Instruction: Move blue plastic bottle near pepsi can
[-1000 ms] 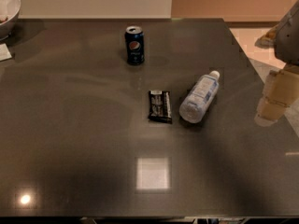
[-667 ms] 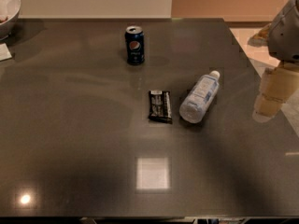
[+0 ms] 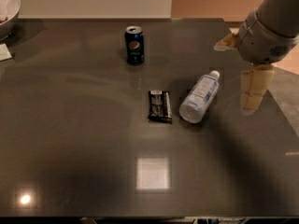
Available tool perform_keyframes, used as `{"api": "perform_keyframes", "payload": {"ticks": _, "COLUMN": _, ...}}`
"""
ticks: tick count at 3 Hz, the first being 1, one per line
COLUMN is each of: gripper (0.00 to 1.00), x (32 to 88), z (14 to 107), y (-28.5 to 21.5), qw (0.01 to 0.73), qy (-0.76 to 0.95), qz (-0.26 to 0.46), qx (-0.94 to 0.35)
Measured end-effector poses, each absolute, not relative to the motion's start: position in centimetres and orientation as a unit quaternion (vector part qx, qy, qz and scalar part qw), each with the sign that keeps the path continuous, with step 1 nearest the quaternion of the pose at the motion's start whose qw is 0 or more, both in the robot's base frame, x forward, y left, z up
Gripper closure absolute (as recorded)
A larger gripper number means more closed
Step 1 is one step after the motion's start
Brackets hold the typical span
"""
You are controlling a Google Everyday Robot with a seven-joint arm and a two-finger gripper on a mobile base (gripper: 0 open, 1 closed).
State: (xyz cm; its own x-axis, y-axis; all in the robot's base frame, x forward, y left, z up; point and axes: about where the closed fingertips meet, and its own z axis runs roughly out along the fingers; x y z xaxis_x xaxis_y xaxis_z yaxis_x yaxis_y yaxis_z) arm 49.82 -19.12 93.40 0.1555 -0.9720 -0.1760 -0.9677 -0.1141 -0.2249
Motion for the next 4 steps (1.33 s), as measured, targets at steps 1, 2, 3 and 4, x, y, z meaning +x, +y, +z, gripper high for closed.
{"api": "perform_keyframes", "payload": {"ticks": 1, "gripper": 0.00, "x": 51.9, "z": 91.3, "y": -18.1, "qw": 0.140, "qy": 0.579, "qz": -0.004, "qx": -0.803}}
{"api": "perform_keyframes", "payload": {"ticks": 2, "gripper": 0.00, "x": 54.0, "z": 89.5, "y": -17.3, "qw": 0.130, "qy": 0.510, "qz": 0.001, "qx": -0.850}}
{"api": "perform_keyframes", "payload": {"ticks": 3, "gripper": 0.00, "x": 56.2, "z": 87.8, "y": -16.7, "qw": 0.110, "qy": 0.452, "qz": 0.017, "qx": -0.885}}
{"api": "perform_keyframes", "payload": {"ticks": 4, "gripper": 0.00, "x": 57.5, "z": 86.1, "y": -16.0, "qw": 0.081, "qy": 0.405, "qz": 0.028, "qx": -0.910}}
